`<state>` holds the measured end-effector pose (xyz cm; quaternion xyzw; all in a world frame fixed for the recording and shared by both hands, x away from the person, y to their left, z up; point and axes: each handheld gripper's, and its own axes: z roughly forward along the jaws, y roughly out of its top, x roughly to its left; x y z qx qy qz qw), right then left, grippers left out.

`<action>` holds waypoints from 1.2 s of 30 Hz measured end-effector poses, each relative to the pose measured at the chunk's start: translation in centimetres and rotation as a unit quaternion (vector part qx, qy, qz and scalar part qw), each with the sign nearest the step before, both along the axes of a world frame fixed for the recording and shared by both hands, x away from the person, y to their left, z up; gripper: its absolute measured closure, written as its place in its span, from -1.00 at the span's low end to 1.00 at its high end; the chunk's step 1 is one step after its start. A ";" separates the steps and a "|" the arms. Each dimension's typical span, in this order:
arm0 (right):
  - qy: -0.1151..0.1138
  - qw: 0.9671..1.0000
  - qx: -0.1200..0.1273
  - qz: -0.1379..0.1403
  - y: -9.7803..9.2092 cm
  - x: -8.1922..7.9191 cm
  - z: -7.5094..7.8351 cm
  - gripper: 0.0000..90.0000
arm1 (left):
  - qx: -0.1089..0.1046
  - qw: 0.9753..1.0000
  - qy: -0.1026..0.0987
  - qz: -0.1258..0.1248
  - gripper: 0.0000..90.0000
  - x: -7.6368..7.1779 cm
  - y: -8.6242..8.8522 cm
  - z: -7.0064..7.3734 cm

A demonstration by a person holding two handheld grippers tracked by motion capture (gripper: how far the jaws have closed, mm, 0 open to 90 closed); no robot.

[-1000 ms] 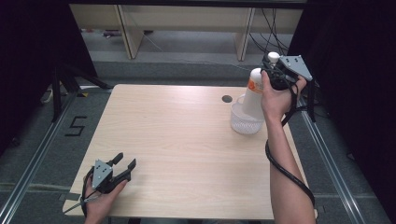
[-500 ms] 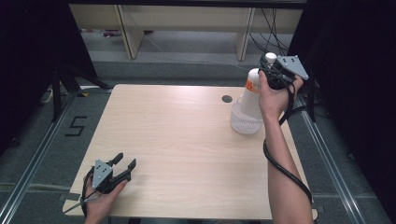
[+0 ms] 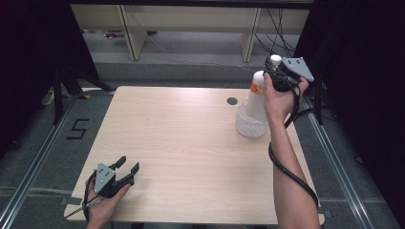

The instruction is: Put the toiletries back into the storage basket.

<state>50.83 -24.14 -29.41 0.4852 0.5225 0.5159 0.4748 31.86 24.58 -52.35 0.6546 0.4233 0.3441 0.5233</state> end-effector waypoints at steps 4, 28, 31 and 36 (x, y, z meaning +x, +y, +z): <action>0.002 1.000 0.001 0.000 0.1 0.2 -0.3 0.33 | 0.000 1.000 0.000 0.000 -0.08 0.0 0.0 0.0; 0.019 1.000 -0.001 0.001 0.1 0.7 -1.6 0.33 | 0.001 1.000 0.000 -0.002 -0.08 0.0 0.0 0.0; 0.024 1.000 -0.002 0.003 0.2 0.7 -1.8 0.33 | 0.000 1.000 0.000 -0.002 -0.08 0.0 0.0 0.0; 0.030 1.000 -0.001 0.004 0.3 0.9 -2.2 0.33 | -0.001 1.000 0.000 -0.001 -0.08 0.0 0.0 0.0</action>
